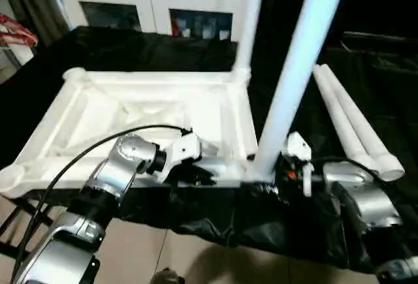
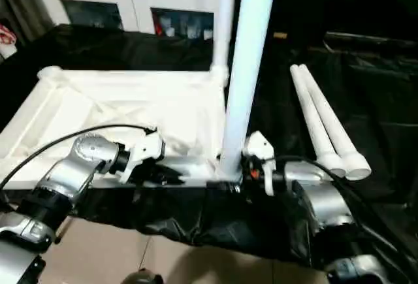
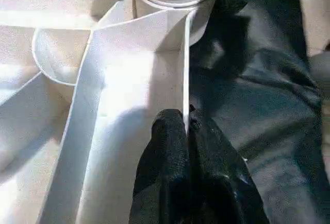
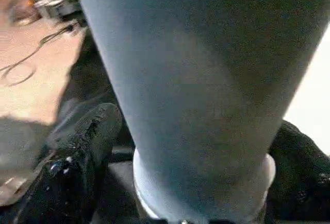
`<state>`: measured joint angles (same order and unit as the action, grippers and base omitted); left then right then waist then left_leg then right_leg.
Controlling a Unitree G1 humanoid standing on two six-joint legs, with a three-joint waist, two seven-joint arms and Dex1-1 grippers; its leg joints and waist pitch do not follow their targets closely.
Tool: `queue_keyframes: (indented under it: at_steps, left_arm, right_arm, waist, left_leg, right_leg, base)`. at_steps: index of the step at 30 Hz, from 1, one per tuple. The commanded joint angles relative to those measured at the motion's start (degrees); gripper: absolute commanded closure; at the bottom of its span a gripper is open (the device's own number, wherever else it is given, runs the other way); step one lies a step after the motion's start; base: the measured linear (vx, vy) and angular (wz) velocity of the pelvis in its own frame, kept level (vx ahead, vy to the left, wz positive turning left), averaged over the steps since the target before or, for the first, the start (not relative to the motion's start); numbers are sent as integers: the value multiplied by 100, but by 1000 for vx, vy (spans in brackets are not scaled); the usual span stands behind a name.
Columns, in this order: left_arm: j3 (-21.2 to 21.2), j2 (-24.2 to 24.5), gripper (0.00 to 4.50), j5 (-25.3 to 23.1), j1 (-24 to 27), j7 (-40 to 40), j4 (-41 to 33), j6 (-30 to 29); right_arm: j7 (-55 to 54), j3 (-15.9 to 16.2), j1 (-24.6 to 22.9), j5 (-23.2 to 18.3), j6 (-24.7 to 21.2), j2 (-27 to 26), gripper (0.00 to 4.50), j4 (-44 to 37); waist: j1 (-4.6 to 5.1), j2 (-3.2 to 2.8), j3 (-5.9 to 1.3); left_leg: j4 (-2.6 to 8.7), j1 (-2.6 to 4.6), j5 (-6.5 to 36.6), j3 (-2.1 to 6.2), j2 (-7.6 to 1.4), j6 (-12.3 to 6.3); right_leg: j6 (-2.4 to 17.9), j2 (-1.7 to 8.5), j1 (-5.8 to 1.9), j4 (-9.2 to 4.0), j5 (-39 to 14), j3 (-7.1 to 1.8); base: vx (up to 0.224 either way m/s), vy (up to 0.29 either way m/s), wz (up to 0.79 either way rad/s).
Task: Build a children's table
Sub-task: Rotate leg to tighten
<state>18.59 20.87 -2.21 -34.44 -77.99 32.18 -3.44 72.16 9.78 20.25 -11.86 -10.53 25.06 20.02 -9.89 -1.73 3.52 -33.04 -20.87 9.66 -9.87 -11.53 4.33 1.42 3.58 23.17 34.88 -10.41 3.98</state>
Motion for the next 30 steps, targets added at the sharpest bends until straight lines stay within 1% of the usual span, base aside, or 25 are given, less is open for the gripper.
queue_keyframes:
  at_steps: [1,4,5,9,11,13,15,17,19,20,21,22,23,24,25,26,27,28,29,30]
  left_arm:
    - [6,-44,450,91,-255,15,-61,81]
    - [-3,-27,450,77,-285,-23,38,151]
    - [-9,-32,450,56,-305,5,97,187]
    - [-6,-46,450,55,-313,36,146,221]
    - [-5,-50,450,58,-310,38,150,227]
    - [-21,-82,450,61,-303,109,166,237]
    - [-73,-150,450,69,-304,251,201,223]
    - [-86,-172,450,72,-305,292,205,204]
    - [-135,-284,450,62,-338,517,252,156]
    - [-164,-435,450,-8,-420,846,367,108]
    - [-170,-493,450,-48,-457,982,424,100]
    - [-169,-533,450,-75,-481,1066,458,96]
    - [-163,-640,450,-154,-540,1305,540,81]
    - [-159,-717,450,-213,-582,1491,601,62]
    - [-151,-919,450,-308,-678,1862,740,-3]
    - [-168,-1025,450,-328,-725,2044,804,-61]
    - [-184,-1106,450,-333,-758,2170,847,-103]
    - [-197,-1172,450,-328,-781,2249,873,-120]
    - [-213,-1265,450,-325,-813,2375,907,-142]
    - [-238,-1394,450,-339,-860,2608,955,-187]
  right_arm:
    - [473,393,-95,-180,-175,7,75,-384]
    - [500,437,-108,-175,-258,46,104,-503]
    - [480,451,-102,-144,-255,37,111,-522]
    - [465,477,-122,-90,-238,23,144,-523]
    - [450,488,-139,-83,-253,24,144,-556]
    - [350,479,-187,-80,-259,-17,163,-615]
    - [162,437,-209,-43,-221,-93,167,-558]
    - [84,418,-211,-31,-214,-127,170,-535]
    - [-362,299,-174,61,-86,-329,171,-383]
    - [-986,147,-73,209,27,-585,172,-109]
    - [-1230,93,-27,275,53,-677,173,7]
    - [-1392,60,5,317,74,-739,173,87]
    - [-1806,-23,86,418,137,-905,174,290]
    - [-2093,-74,138,477,139,-1011,174,420]
    - [-2810,-168,285,657,210,-1245,174,772]
    - [-3121,-210,356,721,244,-1355,175,939]
    - [-3344,-244,411,757,262,-1439,175,1065]
    - [-3535,-281,462,770,244,-1514,175,1174]
    - [-3827,-350,545,787,217,-1629,175,1332]
    - [-4245,-462,672,813,214,-1796,175,1551]
  waist:
    - [-8,3,-415]
    - [-25,3,-421]
    - [-24,7,-420]
    - [-33,7,-420]
    - [-39,6,-425]
    - [-47,27,-430]
    - [-59,40,-428]
    - [-60,31,-419]
    - [-50,35,-401]
    - [-46,34,-400]
    - [-23,37,-399]
    - [17,22,-386]
    - [44,29,-391]
    - [75,15,-386]
    - [110,4,-386]
    - [137,8,-380]
    - [168,12,-384]
    - [181,-3,-386]
    - [192,6,-395]
    - [198,-16,-404]
  left_leg:
    - [344,47,1282,53,-198,-293]
    - [337,45,1252,54,-201,-286]
    - [339,38,1268,54,-192,-272]
    - [334,47,1308,51,-192,-238]
    - [334,47,1294,55,-197,-235]
    - [330,41,1237,54,-196,-248]
    - [324,40,1203,49,-190,-263]
    - [332,37,1233,53,-187,-251]
    - [345,39,1349,56,-178,-199]
    - [348,45,1380,60,-177,-172]
    - [349,62,1419,61,-166,-110]
    - [366,64,1482,73,-156,-46]
    - [375,65,1516,84,-158,-16]
    - [373,78,1583,85,-160,17]
    - [377,90,1648,86,-157,39]
    - [379,84,1677,86,-155,59]
    - [376,93,1722,87,-140,68]
    - [372,89,1694,89,-137,77]
    - [367,85,1640,88,-135,44]
    - [360,69,1579,78,-137,13]
  right_leg:
    - [1072,473,-298,-452,-1390,-276]
    - [1084,469,-293,-445,-1322,-275]
    - [1079,466,-300,-447,-1341,-271]
    - [1038,472,-293,-460,-1482,-272]
    - [1033,475,-295,-457,-1471,-271]
    - [1028,474,-299,-444,-1394,-272]
    - [1010,476,-297,-446,-1422,-272]
    - [977,476,-291,-457,-1544,-267]
    - [870,488,-279,-494,-1896,-267]
    - [851,486,-275,-497,-1974,-265]
    - [825,494,-253,-514,-2102,-262]
    - [782,498,-257,-531,-2276,-254]
    - [765,498,-268,-535,-2327,-246]
    - [746,502,-250,-547,-2374,-254]
    - [757,497,-244,-552,-2380,-253]
    - [771,494,-244,-550,-2372,-252]
    - [762,493,-250,-561,-2382,-249]
    - [774,494,-253,-554,-2338,-254]
    - [796,493,-264,-554,-2232,-257]
    - [834,488,-261,-536,-2039,-269]
  base:
    - [0,0,0]
    - [0,0,0]
    - [0,0,0]
    - [0,0,0]
    - [0,0,0]
    - [0,0,0]
    - [0,0,0]
    - [0,0,0]
    - [0,0,0]
    - [0,0,0]
    - [0,0,0]
    - [0,0,0]
    - [0,0,0]
    - [0,0,0]
    - [0,0,0]
    - [0,0,0]
    - [0,0,0]
    - [0,0,0]
    - [0,0,0]
    - [0,0,0]
